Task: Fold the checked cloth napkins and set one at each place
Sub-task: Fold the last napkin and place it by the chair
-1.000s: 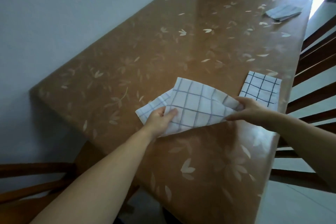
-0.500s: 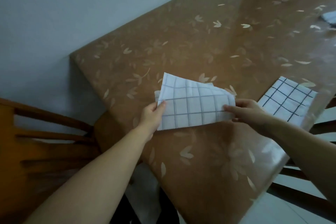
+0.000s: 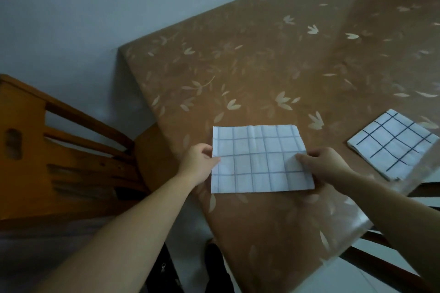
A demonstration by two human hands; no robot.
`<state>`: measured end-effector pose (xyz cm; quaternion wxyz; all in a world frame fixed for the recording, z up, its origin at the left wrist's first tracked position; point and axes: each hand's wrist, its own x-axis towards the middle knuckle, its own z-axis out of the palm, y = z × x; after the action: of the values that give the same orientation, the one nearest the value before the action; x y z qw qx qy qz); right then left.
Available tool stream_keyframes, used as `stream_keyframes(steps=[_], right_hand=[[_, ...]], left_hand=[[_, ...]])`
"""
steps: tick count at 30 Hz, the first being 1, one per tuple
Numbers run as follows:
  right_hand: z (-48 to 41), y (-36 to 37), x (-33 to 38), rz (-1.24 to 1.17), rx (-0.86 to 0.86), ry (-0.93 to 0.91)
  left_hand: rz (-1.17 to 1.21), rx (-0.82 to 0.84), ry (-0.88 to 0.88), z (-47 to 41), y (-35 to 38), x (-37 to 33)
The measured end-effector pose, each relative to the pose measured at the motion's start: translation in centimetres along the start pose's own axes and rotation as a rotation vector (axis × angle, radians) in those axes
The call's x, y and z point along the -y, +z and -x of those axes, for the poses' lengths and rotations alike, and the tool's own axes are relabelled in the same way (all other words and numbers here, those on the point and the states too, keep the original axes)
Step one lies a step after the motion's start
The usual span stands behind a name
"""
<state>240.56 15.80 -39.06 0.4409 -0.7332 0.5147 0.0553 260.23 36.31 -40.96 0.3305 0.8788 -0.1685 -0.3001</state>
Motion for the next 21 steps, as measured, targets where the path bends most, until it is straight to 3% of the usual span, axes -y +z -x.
stream_keyframes(steps=[4, 7, 9, 11, 14, 17, 21], right_hand=[[-0.5, 0.3, -0.3, 0.044, -0.018, 0.023], [-0.9, 0.7, -0.3, 0.118, -0.031, 0.026], [-0.9, 0.9, -0.1, 0.177, -0.098, 0.018], [-0.9, 1.3, 0.2, 0.224, -0.286, -0.024], [-0.8, 3.5, 1.0, 0.300, -0.474, -0.316], [-0.9, 7.2, 1.6, 0.458, -0.292, -0.657], [-1.2, 9.6, 0.4, 0.538, -0.216, -0.662]], left_hand=[[-0.219, -0.120, 0.127, 0.5, 0.3, -0.4], [-0.533, -0.212, 0.350, 0.7, 1.5, -0.6], [-0.660, -0.116, 0.466, 0.9, 2.8, -1.1], [-0.744, 0.016, 0.504, 0.9, 4.2, -1.7], [-0.782, 0.072, 0.495, 0.3, 6.0, -2.1], [-0.810, 0.077, 0.473, -0.3, 7.2, -2.2], [-0.808, 0.034, 0.492, -0.6, 7.6, -1.3]])
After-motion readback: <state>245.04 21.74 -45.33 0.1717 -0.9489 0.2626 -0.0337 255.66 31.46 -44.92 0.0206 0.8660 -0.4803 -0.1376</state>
